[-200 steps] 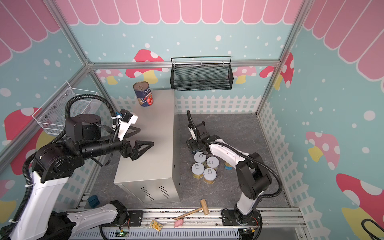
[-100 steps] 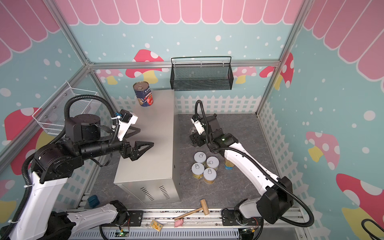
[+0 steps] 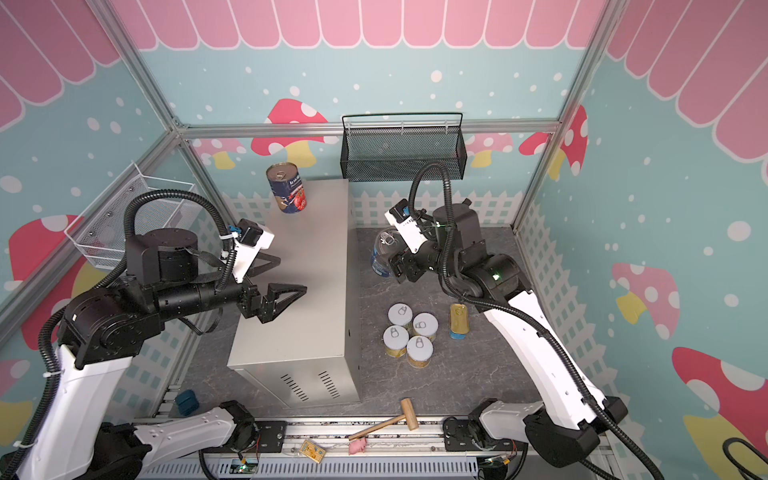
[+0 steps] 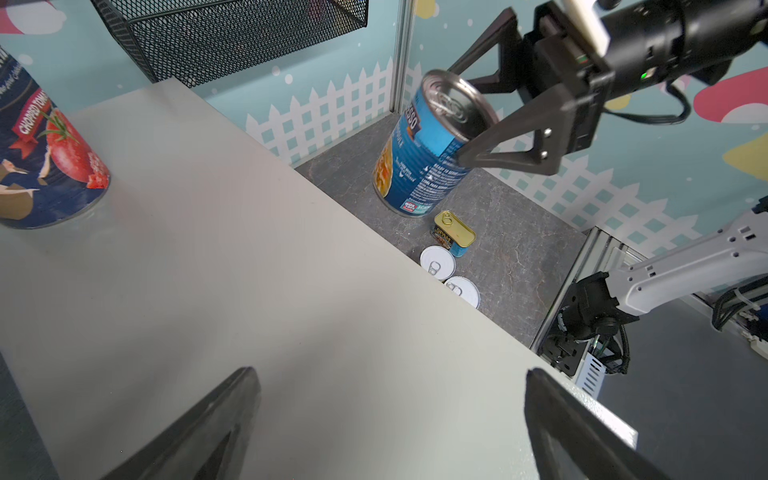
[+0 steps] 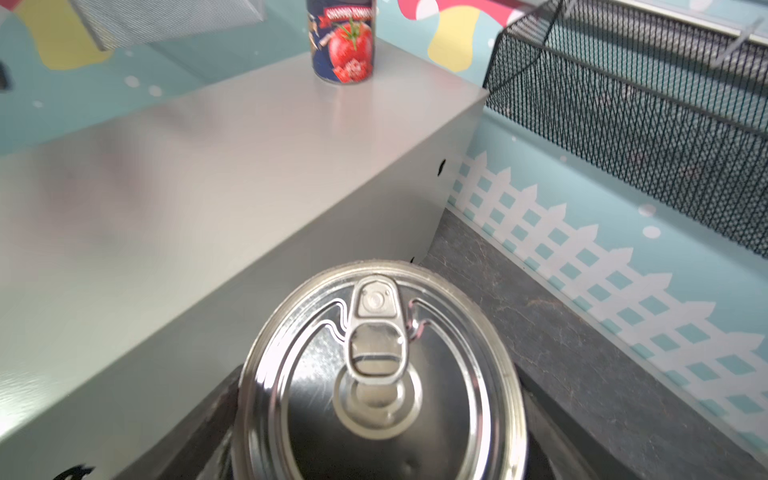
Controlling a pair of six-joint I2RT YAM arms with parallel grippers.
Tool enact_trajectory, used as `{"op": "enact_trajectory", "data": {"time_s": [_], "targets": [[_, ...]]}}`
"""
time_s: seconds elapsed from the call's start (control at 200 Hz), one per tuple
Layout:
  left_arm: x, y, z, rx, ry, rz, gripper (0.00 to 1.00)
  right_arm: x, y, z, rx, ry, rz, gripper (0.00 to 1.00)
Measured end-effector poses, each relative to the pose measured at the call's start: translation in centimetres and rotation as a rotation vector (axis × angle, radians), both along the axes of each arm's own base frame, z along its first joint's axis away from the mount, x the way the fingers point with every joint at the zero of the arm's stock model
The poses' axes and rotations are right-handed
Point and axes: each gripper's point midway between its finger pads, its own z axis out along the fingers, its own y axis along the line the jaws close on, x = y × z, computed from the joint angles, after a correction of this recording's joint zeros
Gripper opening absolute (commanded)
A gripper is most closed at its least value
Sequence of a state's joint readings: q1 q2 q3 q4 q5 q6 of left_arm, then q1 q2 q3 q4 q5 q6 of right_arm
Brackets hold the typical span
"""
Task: Place and organize the canned foods onto the counter
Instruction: 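Lift the pink-lidded can with the right gripper and carry it over the counter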
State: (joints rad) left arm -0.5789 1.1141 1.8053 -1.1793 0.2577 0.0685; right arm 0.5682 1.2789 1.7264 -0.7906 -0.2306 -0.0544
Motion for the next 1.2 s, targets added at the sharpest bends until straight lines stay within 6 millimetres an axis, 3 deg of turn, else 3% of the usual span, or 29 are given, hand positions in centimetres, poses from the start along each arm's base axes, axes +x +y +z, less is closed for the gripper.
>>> {"op": "enact_trajectory", "data": {"time_s": [0.115, 0.29, 0.58, 0.78, 1.201], "targets": [[-0.1, 0.1, -0.1, 0.004, 0.001, -0.001, 0.99, -1.9, 0.5, 2.1, 0.027, -0.037, 0.094, 0.55], [-0.4, 0.1, 0.1, 0.006, -0.011, -0.009, 0.99, -4.1, 1.7, 3.1, 0.057, -0.032, 0.232, 0.55], [-0.4, 0.3, 0.3, 0.010, -0.024, -0.005, 0.99, -5.2, 4.3, 4.7, 0.121, -0.010, 0.407, 0.55], [-0.7, 0.5, 0.5, 0.008, -0.034, -0.004, 0.99, -4.5, 5.9, 5.0, 0.148, 0.014, 0.473, 0.55], [-1.6, 1.1, 0.6, 0.015, -0.068, -0.006, 0.99, 0.1, 9.3, 3.9, 0.171, 0.078, 0.486, 0.58]]}}
